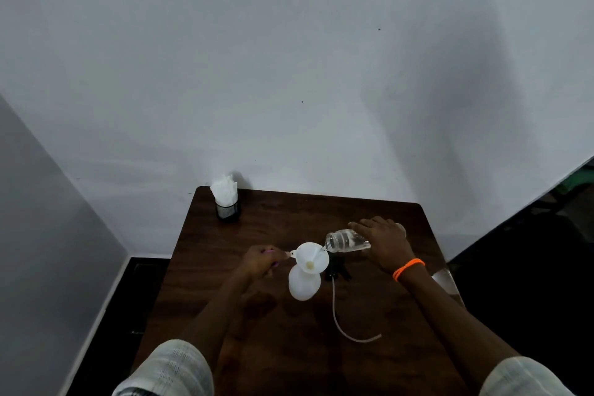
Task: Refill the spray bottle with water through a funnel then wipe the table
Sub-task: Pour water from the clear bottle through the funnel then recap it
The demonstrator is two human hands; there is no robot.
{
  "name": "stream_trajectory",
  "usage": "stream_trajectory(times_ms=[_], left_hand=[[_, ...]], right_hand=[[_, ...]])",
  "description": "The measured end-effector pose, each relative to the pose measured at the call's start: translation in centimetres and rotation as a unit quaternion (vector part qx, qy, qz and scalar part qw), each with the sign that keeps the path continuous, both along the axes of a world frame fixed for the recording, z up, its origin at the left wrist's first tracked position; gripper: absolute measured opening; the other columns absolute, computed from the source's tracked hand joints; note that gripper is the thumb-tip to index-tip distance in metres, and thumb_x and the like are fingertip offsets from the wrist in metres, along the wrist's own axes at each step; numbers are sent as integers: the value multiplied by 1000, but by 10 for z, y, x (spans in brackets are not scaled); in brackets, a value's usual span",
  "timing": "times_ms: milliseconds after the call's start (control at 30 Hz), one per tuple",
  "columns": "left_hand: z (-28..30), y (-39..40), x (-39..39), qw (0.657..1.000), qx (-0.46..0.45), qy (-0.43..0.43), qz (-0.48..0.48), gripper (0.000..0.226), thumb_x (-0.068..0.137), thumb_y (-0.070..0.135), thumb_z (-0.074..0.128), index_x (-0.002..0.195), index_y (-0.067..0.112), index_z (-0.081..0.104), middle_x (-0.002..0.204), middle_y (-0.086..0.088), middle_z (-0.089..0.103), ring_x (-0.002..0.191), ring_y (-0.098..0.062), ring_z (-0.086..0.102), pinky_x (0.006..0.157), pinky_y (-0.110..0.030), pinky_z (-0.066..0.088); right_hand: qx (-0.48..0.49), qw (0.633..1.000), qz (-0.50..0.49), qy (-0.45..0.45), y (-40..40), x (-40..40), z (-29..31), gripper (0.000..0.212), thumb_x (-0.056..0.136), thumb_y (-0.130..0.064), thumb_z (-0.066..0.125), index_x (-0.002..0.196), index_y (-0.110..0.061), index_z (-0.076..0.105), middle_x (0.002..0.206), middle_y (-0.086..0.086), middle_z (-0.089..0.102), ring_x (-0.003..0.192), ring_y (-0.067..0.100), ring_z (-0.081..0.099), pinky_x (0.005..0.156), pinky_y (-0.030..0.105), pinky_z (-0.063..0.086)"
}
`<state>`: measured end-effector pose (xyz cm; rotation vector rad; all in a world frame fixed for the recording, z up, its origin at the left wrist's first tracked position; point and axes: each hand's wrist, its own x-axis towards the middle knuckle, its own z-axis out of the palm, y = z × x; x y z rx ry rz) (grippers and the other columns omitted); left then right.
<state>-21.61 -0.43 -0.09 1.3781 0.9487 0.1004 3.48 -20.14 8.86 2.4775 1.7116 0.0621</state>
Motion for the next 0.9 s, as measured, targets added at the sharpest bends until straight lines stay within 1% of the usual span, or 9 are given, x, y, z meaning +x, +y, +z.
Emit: stream_trajectory(times_ms=[100, 233, 433, 533, 700, 833, 900], left_hand=[[-1, 0, 0, 1000, 3, 2, -2, 22, 84, 28, 80, 91, 7, 78, 68, -6, 63, 54, -14, 53, 47, -24, 42], [-2, 1, 1, 1000, 4, -1, 3, 16, 82, 28, 81, 82, 12, 78, 70, -10, 62, 55, -17, 53, 50, -26, 43], [0, 0, -2, 1000, 0, -2, -4, 21, 84, 28, 79, 89, 8, 77, 71, -7, 63, 58, -16, 55, 52, -27, 45], [2, -1, -2, 1000, 9, 0, -3, 22, 85, 28, 78, 92, 6, 77, 71, -7, 62, 56, -15, 54, 48, -24, 43], [4, -1, -3, 1000, 14, 3, -7, 16, 86, 27, 77, 89, 11, 78, 73, -8, 61, 55, -13, 52, 47, -22, 42], [4, 0, -3, 1000, 12, 6, -11, 26, 86, 29, 77, 96, 5, 77, 73, -7, 61, 56, -12, 53, 47, -22, 42], [4, -1, -3, 1000, 11, 7, -4, 26, 85, 29, 78, 96, 5, 77, 72, -7, 61, 55, -12, 53, 48, -23, 43]], right_hand=[[5, 1000, 0, 3, -1, 1, -1, 67, 55, -27, 87, 121, -27, 72, 109, -3, 74, 92, 23, 68, 74, 37, 53], [9, 1000, 2, 5, -1, 1, 0, 68, 54, -27, 87, 121, -27, 72, 108, -3, 74, 93, 24, 68, 76, 37, 53], [27, 1000, 10, 8, 0, 1, 2, 68, 51, -22, 89, 117, -26, 74, 105, -3, 75, 90, 24, 70, 74, 38, 55], [30, 999, 13, 5, 0, 1, 2, 70, 47, -21, 92, 115, -26, 75, 103, -2, 75, 87, 24, 70, 70, 39, 56], [33, 999, 17, 6, -2, 0, 3, 71, 48, -20, 93, 117, -24, 74, 104, -1, 75, 89, 24, 70, 72, 37, 55], [32, 999, 18, 5, -3, 0, 5, 70, 49, -17, 91, 117, -23, 74, 105, 1, 75, 89, 25, 70, 72, 39, 56], [31, 999, 19, 6, -2, 0, 5, 70, 50, -17, 91, 117, -23, 74, 105, 1, 75, 89, 25, 70, 72, 39, 56]])
